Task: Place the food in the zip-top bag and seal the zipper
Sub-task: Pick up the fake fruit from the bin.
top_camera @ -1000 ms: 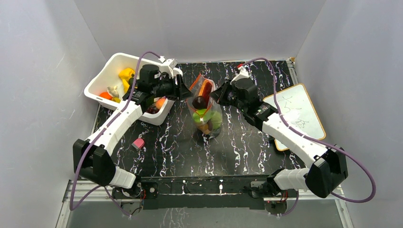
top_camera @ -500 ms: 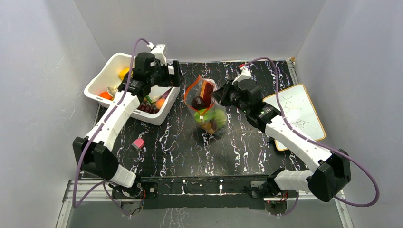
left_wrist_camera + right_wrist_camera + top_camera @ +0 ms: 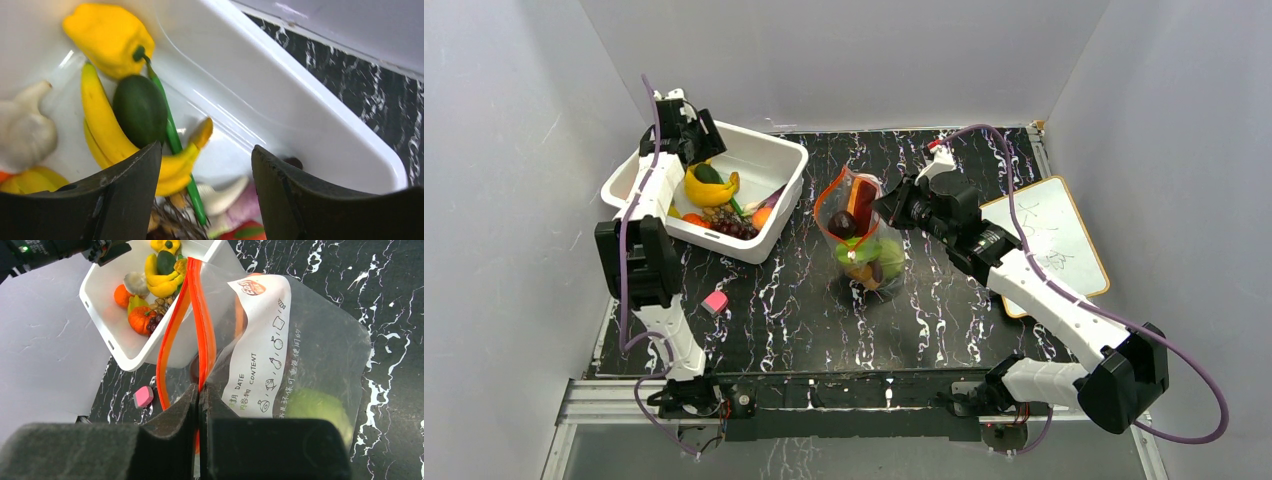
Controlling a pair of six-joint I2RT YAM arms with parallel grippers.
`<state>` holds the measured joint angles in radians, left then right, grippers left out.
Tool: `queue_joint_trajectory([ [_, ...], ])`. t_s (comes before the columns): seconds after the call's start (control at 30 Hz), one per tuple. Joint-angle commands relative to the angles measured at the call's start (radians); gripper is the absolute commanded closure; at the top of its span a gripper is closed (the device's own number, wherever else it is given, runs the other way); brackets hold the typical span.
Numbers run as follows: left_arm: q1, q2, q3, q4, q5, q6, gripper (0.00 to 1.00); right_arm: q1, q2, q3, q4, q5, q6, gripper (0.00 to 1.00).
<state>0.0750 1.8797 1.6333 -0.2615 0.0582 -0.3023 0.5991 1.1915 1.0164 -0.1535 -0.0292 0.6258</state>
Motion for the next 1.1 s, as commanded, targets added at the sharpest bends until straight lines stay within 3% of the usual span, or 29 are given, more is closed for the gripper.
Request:
queue_joint_trajectory([
  [0.0, 0.028, 0.08, 0.136, -0.006, -0.065, 0.048, 0.36, -0.007, -0.015, 0.064, 0.076, -0.001, -0.025, 1.0],
  [0.57, 0.093, 0.254, 0.191, 0.015, -0.016, 0.036, 0.32, -0.007, 0.022, 0.099, 0.069, 0.01, -0.053, 1.0],
  [1.07, 0.105, 0.344, 0.215, 0.012, 0.012, 0.051, 0.39, -0.008, 0.025, 0.11, 0.061, 0.017, -0.06, 1.0],
])
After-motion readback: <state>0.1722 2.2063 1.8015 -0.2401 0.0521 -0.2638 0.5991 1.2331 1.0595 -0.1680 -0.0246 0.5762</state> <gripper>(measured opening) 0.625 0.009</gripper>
